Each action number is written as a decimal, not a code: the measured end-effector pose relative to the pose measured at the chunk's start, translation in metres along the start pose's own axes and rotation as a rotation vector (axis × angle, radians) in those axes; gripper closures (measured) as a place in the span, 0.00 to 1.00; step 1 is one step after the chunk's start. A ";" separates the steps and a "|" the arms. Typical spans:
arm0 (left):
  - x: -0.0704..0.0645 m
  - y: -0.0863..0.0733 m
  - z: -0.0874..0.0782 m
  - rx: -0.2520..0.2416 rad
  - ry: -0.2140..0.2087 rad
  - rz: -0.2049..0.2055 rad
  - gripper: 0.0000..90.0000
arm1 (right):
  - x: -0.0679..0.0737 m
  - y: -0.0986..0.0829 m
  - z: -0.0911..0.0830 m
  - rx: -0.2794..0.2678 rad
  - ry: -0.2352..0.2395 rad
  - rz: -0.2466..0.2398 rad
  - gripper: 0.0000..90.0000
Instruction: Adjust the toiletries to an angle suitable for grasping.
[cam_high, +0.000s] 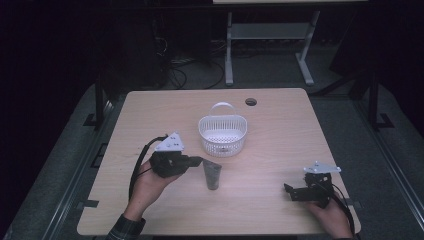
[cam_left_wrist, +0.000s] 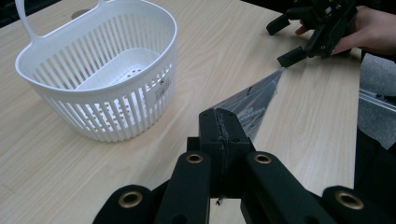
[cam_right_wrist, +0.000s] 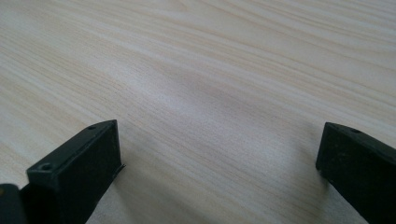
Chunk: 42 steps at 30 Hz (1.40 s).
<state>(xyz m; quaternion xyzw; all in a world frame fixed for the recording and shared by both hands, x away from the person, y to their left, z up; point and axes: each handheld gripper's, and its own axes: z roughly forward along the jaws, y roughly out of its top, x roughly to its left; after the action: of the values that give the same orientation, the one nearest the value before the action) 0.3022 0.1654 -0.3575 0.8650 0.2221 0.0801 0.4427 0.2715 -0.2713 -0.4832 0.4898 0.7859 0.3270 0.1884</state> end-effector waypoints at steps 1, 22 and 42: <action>0.000 0.000 0.000 0.000 0.000 0.000 1.00 | 0.000 0.000 0.000 0.000 0.000 0.000 0.00; 0.013 0.007 0.012 0.011 0.014 0.002 1.00 | 0.000 0.000 0.000 0.000 0.001 0.003 0.00; 0.018 0.003 0.007 0.035 0.008 -0.018 0.80 | 0.000 0.000 0.000 0.000 0.001 0.002 0.00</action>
<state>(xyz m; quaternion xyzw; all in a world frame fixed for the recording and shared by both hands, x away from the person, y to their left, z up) 0.3208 0.1672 -0.3603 0.8703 0.2330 0.0756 0.4272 0.2715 -0.2713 -0.4832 0.4902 0.7855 0.3276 0.1879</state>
